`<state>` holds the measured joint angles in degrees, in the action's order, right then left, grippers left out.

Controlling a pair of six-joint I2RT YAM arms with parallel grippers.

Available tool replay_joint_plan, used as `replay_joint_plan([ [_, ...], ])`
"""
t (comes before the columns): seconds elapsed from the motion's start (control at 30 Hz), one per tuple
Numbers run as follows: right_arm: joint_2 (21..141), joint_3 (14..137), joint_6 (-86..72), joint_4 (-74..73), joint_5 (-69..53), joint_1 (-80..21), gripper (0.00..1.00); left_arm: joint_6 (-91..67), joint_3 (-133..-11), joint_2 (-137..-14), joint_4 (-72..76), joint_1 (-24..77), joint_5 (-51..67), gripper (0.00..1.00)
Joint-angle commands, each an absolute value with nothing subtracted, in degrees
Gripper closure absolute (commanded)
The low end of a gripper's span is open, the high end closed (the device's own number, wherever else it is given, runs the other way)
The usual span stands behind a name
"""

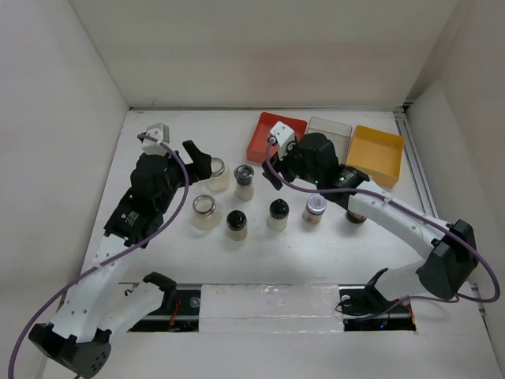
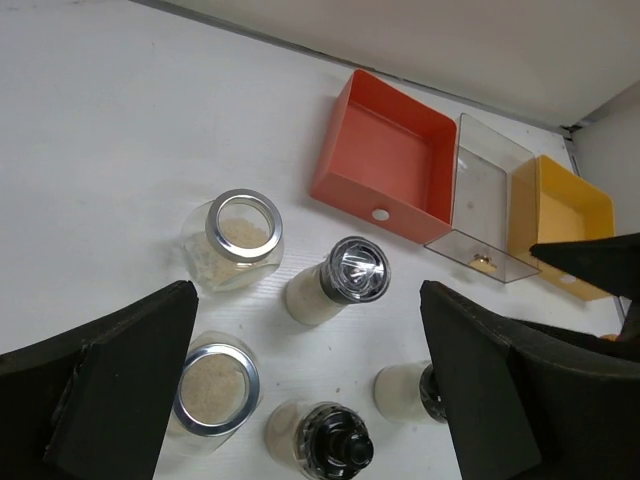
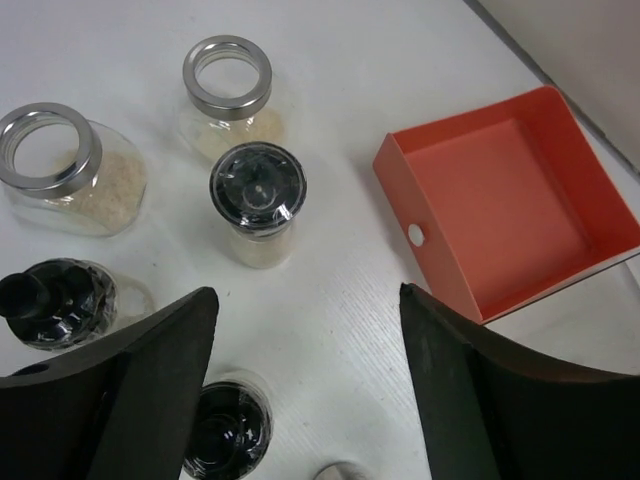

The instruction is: Organize the condiment bottles

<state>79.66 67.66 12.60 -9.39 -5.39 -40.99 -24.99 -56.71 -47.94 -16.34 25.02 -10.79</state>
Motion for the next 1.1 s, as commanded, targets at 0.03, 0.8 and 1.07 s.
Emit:
replay_joint_plan([
  [0.03,80.68,69.69,12.74,-6.33,-6.06,-41.48,0.42,-23.64,-56.61,-46.23,-12.14,24.79,-10.63,0.09],
  [0.8,101.06,81.29,15.64,-10.64,-10.19,-44.47,0.0,-23.64,-53.88,-45.53,-12.04,24.79,-14.24,0.19],
  [1.07,109.69,88.67,15.64,-10.63,-11.43,-44.47,0.0,-23.64,-53.27,-45.53,-12.04,24.79,-13.19,0.19],
])
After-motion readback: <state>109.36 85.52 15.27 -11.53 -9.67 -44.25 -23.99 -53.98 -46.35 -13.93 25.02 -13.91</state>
